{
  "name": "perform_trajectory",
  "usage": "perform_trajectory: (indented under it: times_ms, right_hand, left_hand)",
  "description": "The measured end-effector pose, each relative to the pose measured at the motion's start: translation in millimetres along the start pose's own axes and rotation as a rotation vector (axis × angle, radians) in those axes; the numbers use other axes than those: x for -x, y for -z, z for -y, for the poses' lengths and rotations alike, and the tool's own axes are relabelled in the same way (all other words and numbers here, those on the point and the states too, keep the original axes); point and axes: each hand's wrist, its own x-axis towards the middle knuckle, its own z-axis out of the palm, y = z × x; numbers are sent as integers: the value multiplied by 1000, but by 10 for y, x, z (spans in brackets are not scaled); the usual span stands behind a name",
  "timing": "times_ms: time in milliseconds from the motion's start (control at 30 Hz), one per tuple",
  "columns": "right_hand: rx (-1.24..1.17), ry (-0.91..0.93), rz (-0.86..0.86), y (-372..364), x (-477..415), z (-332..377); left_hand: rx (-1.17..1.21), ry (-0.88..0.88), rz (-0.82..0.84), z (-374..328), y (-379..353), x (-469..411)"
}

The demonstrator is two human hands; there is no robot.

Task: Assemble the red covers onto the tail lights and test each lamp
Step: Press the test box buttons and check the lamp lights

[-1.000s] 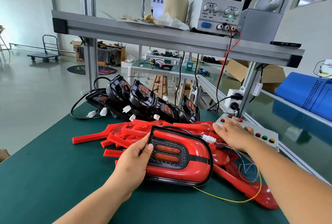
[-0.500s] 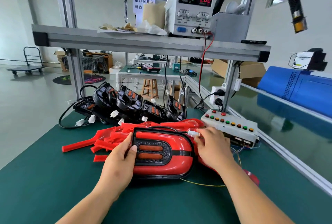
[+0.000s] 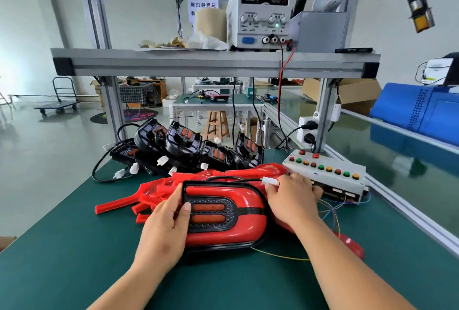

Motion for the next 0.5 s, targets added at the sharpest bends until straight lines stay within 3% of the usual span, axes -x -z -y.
perform_trajectory:
  times_ms: [200, 367, 500]
  right_hand:
    - [26, 70, -167, -46, 48, -101]
    - [-23, 77, -157, -32, 35, -173]
    - [-90, 141, -122, -22, 9, -182]
  left_hand:
    - [-38, -33, -63, 7, 16, -18]
    - [-87, -184, -176, -205, 166, -247]
    - [-269, -461, 23, -669, 140, -622]
